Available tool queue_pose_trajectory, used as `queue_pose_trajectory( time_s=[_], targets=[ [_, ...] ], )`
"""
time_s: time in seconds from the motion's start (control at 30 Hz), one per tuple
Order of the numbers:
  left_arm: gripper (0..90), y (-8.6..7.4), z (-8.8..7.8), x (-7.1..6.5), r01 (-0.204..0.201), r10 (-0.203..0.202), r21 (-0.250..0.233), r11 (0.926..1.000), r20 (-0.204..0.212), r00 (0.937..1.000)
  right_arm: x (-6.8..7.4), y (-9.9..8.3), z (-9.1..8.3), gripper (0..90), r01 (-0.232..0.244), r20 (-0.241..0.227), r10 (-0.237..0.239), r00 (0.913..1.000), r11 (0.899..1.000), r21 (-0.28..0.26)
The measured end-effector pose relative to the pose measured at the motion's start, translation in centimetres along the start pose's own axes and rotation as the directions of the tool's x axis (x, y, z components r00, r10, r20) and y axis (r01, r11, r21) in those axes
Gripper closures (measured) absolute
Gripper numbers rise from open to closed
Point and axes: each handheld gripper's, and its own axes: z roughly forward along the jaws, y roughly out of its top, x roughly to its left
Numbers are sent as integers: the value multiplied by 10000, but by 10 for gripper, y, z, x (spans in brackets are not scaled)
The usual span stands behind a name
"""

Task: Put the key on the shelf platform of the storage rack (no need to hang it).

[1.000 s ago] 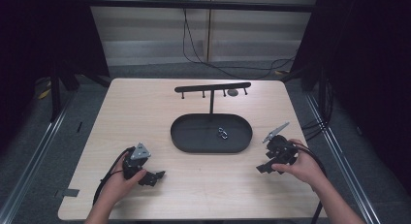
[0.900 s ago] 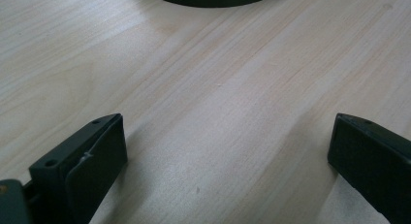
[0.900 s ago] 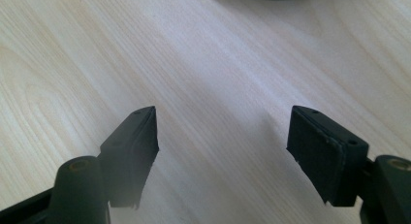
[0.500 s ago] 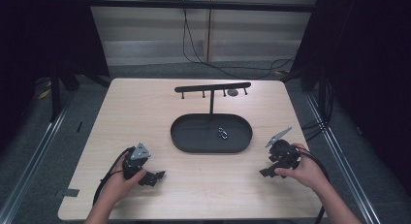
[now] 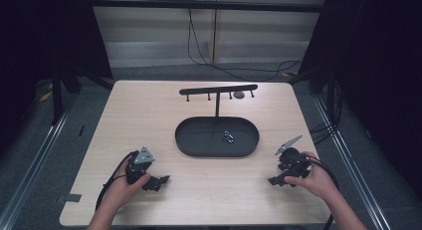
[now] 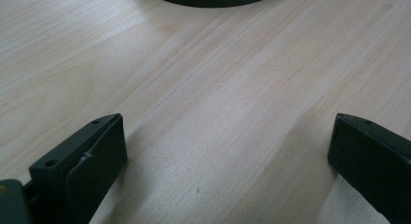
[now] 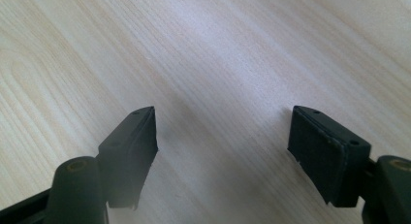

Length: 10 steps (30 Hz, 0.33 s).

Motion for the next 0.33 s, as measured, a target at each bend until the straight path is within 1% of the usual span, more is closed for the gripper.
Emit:
queue_pose_trajectory(
  time_s=[0.1,0.13,0.2,0.33],
  targets=[
    [2,0,0,0,-4,4,2,10000,0,10000,0,-2,0,257,-3,92,3,10000,10000,4],
    [2,0,0,0,1,-1,0,10000,0,10000,0,-2,0,256,64,108,-64,9999,10000,-22],
    [2,0,0,0,1,-1,0,10000,0,10000,0,-3,0,256,-8,76,9,10000,10000,-88],
    [2,0,0,0,-2,2,1,10000,-1,10000,0,-5,0,256,-38,164,41,9999,9999,-131]
  ],
)
